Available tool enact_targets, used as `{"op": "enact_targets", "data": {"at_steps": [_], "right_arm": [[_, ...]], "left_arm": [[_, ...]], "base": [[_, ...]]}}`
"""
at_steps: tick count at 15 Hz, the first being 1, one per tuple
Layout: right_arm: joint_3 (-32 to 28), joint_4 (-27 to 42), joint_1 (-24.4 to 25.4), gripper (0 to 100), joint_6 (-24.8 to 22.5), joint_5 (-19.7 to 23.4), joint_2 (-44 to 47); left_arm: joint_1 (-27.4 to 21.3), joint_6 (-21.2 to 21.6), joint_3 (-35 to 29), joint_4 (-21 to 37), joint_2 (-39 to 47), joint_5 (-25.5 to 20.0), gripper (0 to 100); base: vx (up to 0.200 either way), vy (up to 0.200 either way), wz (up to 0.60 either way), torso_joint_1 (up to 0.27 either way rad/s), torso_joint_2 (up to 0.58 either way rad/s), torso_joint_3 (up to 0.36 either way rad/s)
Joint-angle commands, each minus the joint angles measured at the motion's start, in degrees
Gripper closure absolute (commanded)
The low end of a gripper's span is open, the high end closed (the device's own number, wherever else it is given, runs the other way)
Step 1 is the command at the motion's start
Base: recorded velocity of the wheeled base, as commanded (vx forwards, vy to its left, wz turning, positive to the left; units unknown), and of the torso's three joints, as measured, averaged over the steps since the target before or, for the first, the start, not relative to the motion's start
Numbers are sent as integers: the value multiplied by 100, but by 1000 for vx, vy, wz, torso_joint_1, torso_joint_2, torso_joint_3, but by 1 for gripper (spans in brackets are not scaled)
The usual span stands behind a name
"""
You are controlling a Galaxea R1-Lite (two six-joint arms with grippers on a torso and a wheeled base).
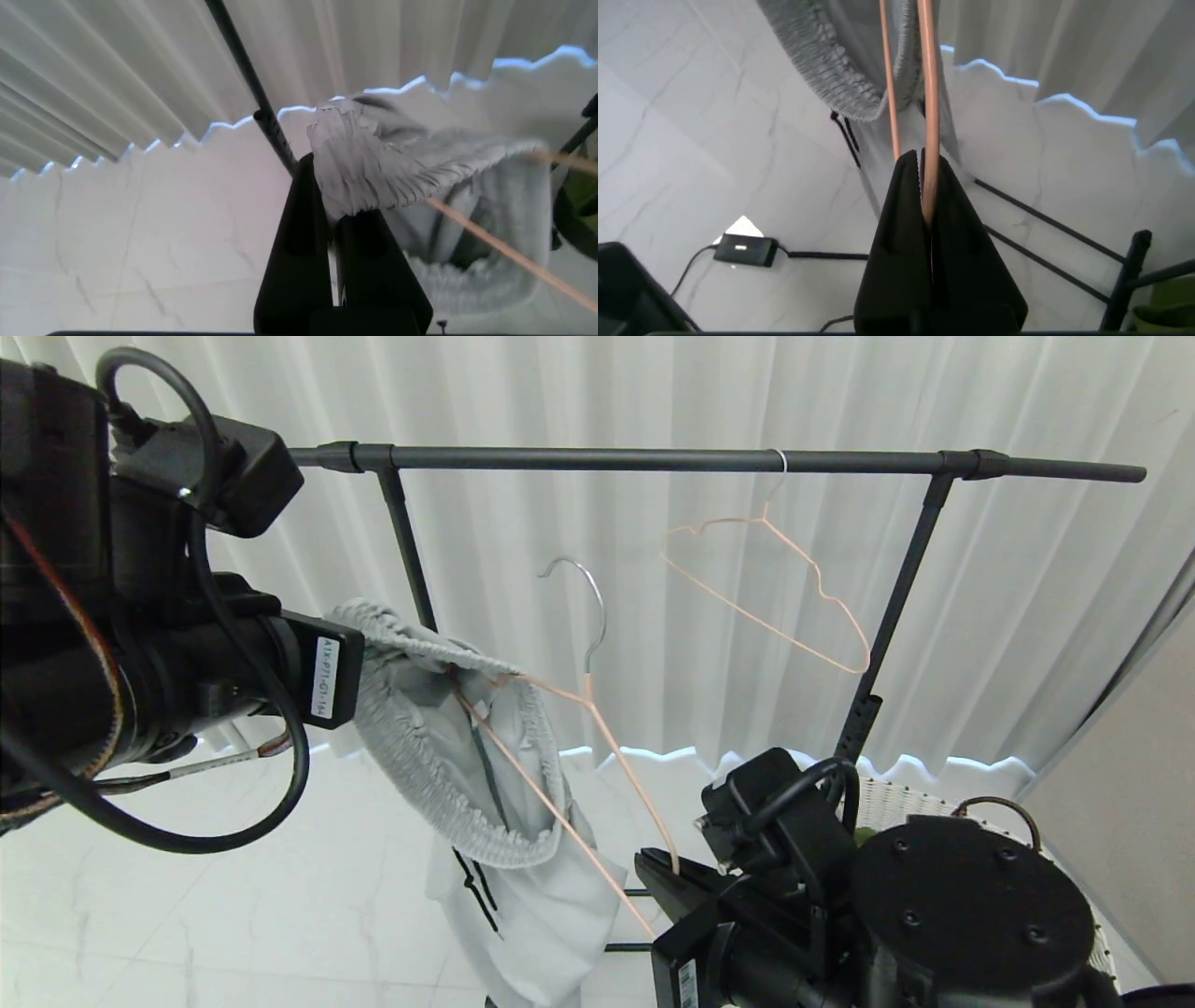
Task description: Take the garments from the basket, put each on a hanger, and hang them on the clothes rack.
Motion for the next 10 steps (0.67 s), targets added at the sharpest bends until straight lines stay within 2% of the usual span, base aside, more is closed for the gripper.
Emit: {"op": "enact_targets", "data": {"at_steps": [1, 3, 5, 6, 8, 10], "right_arm": [[20, -5, -42, 100, 1, -46, -93], [12, -5, -42, 100, 1, -64, -128], [-15, -5, -42, 100, -25, -64, -120], [-32, -31, -42, 100, -43, -55, -111], [-50, -154, -7, 100, -113, -20, -49], [-217, -233, 90, 100, -210, -11, 126]], "left_arm": [[10, 109, 170, -3, 18, 8, 100], [-69, 153, 205, -3, 27, -10, 100], [-430, -41, 205, -12, 44, -19, 100], [-737, -463, 144, -12, 141, -19, 100], [-1106, -876, -59, -12, 247, -36, 100], [-1168, -999, -322, -12, 378, -45, 100]], "base": [[0, 0, 0, 0, 0, 0], [0, 0, 0, 0, 0, 0], [0, 0, 0, 0, 0, 0], [0, 0, 0, 0, 0, 0], [0, 0, 0, 0, 0, 0], [0, 0, 0, 0, 0, 0]]}}
